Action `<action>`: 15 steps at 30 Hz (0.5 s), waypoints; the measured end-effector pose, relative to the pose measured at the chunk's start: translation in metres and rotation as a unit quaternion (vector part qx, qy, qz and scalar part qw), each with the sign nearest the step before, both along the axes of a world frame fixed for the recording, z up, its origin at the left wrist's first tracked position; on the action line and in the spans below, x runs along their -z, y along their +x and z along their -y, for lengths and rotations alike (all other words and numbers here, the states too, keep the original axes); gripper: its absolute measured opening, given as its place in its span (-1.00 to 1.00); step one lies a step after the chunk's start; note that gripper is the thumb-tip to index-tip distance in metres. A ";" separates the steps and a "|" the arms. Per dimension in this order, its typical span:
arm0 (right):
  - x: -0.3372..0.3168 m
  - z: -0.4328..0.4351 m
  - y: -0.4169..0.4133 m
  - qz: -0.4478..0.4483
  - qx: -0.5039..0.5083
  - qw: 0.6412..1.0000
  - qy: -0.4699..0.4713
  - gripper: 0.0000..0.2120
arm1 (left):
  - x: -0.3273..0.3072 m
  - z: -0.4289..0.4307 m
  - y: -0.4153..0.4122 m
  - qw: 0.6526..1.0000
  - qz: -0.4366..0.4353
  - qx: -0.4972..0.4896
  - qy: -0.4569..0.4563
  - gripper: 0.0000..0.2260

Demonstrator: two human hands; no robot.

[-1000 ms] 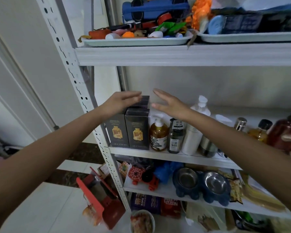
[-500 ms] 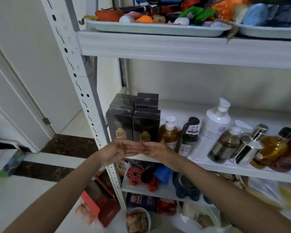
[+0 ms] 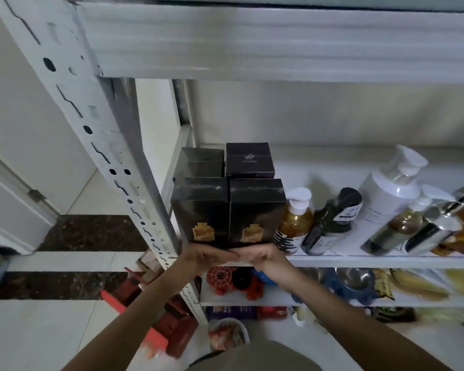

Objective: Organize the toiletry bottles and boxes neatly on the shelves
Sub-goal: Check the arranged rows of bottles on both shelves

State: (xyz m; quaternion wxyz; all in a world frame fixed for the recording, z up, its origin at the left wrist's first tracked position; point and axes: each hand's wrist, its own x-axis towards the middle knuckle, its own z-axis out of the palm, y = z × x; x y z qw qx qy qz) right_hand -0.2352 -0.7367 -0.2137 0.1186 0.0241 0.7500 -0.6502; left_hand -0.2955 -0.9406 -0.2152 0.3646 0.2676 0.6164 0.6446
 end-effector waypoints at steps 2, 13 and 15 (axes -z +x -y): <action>0.001 0.001 -0.001 -0.014 0.005 1.000 0.001 -0.50 | 0.003 -0.003 -0.007 1.000 0.017 -0.007 -0.008 -0.32; 0.007 0.002 -0.009 -0.040 0.021 0.999 0.009 -0.67 | 0.028 0.005 -0.032 0.996 -0.025 0.051 -0.068 -0.68; 0.008 0.002 -0.010 -0.034 0.021 0.999 0.016 -0.65 | 0.022 0.003 -0.026 0.998 -0.025 0.054 -0.012 -0.56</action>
